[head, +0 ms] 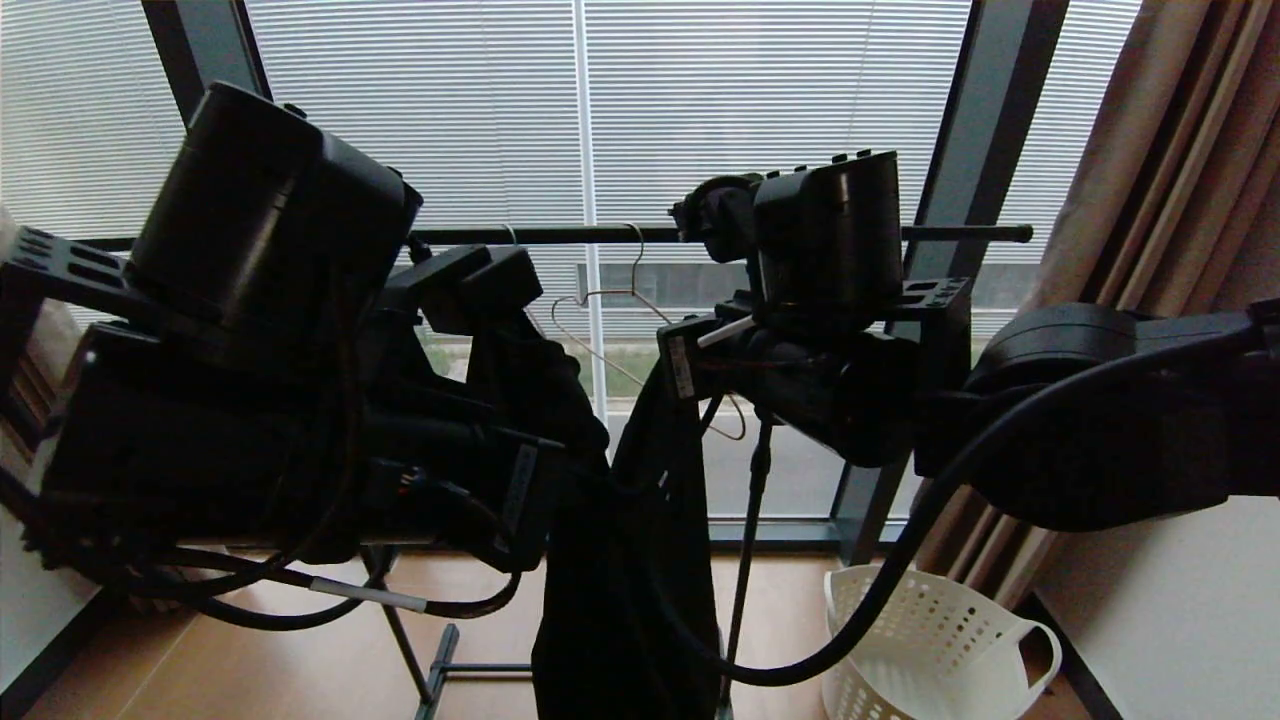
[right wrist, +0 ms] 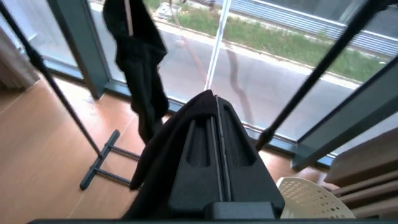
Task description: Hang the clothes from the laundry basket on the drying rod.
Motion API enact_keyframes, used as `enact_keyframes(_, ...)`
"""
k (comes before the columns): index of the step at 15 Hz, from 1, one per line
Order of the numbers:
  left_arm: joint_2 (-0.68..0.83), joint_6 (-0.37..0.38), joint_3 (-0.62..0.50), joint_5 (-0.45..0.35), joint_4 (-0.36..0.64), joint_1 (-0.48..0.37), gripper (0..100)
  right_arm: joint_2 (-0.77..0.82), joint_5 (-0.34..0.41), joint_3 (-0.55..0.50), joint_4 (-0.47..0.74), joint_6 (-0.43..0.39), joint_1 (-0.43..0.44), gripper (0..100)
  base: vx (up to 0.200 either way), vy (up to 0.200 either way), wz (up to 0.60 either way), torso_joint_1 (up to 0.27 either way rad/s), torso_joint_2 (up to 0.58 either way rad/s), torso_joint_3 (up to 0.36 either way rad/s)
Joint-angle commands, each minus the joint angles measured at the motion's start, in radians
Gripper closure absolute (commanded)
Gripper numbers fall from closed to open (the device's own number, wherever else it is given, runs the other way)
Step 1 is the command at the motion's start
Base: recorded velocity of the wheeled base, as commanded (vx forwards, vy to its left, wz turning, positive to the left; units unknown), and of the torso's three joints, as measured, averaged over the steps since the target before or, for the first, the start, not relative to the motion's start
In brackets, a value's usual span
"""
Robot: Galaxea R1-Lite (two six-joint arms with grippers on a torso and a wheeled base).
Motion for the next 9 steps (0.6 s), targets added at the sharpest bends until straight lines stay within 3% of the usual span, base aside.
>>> enact_keyframes(1,0.031,-0.015,0.001,0.000,0.000,-0.012,100,0.011,0.000,0.000,-0.003,0.003,0.003,100,0.000,0.000,0.00,0.000,0.00,0.000)
enact_keyframes(5,0.035,-0.035,0.001,0.001,0.000,-0.009,100,-0.024,-0.002,0.023,-0.003,0.006,0.002,100,0.000,0.000,0.00,0.000,0.00,0.000)
enact_keyframes(9,0.028,-0.032,0.023,0.003,-0.006,0.047,100,-0.144,-0.011,0.149,-0.011,0.024,-0.043,100,0.000,0.000,0.00,0.000,0.00,0.000)
